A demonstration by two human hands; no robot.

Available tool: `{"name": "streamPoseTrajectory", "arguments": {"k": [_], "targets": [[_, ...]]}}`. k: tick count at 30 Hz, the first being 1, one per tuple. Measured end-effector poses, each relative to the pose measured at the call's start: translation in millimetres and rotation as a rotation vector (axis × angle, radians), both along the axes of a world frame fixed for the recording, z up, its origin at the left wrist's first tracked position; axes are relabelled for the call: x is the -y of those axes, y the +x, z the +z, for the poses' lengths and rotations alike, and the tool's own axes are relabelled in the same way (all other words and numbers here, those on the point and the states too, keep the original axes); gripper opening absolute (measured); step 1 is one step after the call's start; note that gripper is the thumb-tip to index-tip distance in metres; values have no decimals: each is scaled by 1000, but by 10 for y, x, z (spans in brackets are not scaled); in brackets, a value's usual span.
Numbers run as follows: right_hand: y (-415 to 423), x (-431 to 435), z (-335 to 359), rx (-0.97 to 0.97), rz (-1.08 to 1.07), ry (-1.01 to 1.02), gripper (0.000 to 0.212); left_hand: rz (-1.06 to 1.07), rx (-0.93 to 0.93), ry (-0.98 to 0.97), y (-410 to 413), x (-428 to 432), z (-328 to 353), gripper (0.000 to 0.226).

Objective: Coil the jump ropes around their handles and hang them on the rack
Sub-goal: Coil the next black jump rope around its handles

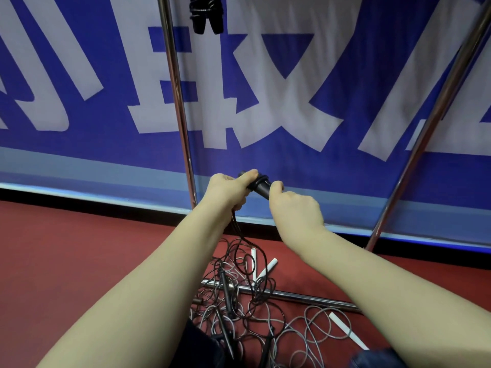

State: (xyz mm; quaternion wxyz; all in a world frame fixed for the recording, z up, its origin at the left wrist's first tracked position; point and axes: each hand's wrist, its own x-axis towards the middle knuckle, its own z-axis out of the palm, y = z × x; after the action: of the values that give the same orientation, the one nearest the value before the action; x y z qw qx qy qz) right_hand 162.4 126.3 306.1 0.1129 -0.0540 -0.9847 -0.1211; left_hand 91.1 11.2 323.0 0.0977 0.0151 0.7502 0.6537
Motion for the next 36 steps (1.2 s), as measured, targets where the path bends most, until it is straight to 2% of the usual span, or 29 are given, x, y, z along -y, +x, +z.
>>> {"name": "streamPoseTrajectory", "arguments": {"k": [3,5,7,9,10,14,16,22,26,32,36], "targets": [[-5,-20,88,-67,-36,-206,23,-11,-78,38,2,1,25,41],[-46,-88,145,-92,-93,-497,14,-39,-99,65,7,7,32,41],[-76,-173,206,-6,-122,-902,18,-96,-128,92,16,7,35,42],[-52,-252,289,195,-67,-1318,26,-146,-165,108,12,14,45,41],[-24,-293,331,286,-17,-1460,28,-168,-172,116,5,27,50,41],[62,-452,415,398,142,-1725,31,-327,-213,169,-13,97,35,35],[80,-462,432,419,203,-1771,35,-371,-239,192,-6,107,40,35],[99,-388,450,489,272,-1908,19,-403,-300,221,21,151,101,30],[114,-388,473,496,256,-1742,19,-412,-312,163,9,228,107,41],[62,-365,475,371,254,-1559,15,-375,-324,63,-2,271,140,31],[21,-334,446,213,233,-1352,11,-212,-289,-56,-15,211,128,50]]}}
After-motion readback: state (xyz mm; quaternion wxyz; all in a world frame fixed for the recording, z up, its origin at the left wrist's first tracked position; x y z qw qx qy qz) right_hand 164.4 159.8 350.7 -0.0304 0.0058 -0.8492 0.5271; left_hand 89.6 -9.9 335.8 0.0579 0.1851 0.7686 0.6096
